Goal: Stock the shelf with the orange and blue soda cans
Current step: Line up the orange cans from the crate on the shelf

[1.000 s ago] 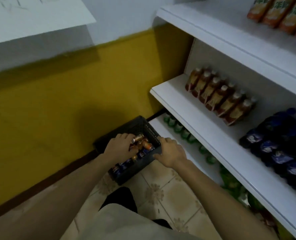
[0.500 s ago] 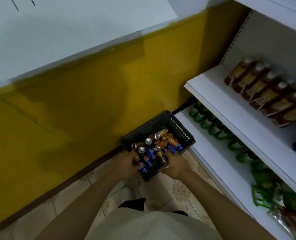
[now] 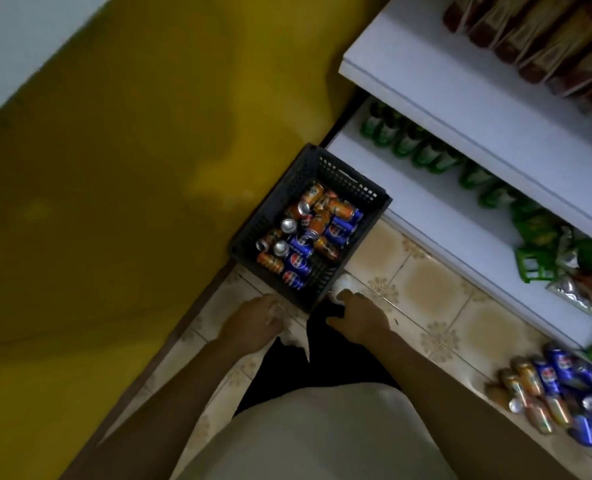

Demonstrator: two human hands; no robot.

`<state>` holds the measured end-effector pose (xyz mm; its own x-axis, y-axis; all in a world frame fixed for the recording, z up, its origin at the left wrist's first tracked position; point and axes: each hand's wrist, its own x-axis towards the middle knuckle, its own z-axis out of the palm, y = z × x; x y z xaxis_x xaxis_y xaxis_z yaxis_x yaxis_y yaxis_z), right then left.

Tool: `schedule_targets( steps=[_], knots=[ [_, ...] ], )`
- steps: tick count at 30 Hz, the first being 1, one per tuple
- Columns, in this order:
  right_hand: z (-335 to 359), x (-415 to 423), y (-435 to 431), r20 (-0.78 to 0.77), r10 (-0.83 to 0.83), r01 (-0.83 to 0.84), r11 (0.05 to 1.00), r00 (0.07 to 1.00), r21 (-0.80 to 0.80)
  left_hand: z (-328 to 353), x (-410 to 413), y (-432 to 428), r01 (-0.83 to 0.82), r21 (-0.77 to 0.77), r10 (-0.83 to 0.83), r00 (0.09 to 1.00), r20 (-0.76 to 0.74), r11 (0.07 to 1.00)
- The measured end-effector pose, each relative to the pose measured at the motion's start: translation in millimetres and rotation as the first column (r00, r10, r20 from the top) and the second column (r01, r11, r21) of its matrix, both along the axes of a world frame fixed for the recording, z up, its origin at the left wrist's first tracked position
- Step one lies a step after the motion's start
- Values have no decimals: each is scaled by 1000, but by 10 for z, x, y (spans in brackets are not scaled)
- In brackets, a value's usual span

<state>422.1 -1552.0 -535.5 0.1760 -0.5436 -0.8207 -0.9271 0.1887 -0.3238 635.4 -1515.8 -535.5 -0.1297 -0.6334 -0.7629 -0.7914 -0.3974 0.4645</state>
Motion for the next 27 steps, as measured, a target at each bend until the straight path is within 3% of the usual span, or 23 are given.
schedule_targets(
  steps=[4, 7, 12, 16, 19, 22, 24, 27],
  knots=[
    [-404, -9, -470, 126, -116, 102, 988, 985, 115, -297, -217, -247, -51, 54, 51, 999, -14, 997],
    [-823, -39, -845, 158, -196, 175, 975, 968, 137, -691, -391, -475, -44, 164, 63, 992, -113, 985],
    [-1808, -200, -1517, 74, -123, 117, 990, 990, 76, -1715, -720, -1026, -106, 380, 177, 972, -156, 919],
    [-2644, -254, -1778, -4, -102, 102, 990, 995, 93, -2535, -841, -1298, -198, 449, 266, 959, -93, 871],
    [-3268, -174, -1827, -33, -166, 169, 982, 986, 81, -3169, -806, -1396, -254, 364, 284, 958, -32, 896],
    [-3841, 20, -1850, 40, -344, 336, 933, 938, 129, -3795, -749, -1589, -340, 190, 344, 939, 11, 921],
    [-4216, 168, -1905, 93, -515, 497, 852, 852, 165, -4232, -694, -1768, -403, 145, 401, 915, 42, 904],
    [-4739, 313, -2046, 54, -738, 723, 671, 673, 162, -4855, -655, -1993, -429, 89, 431, 902, 3, 899]
  ],
)
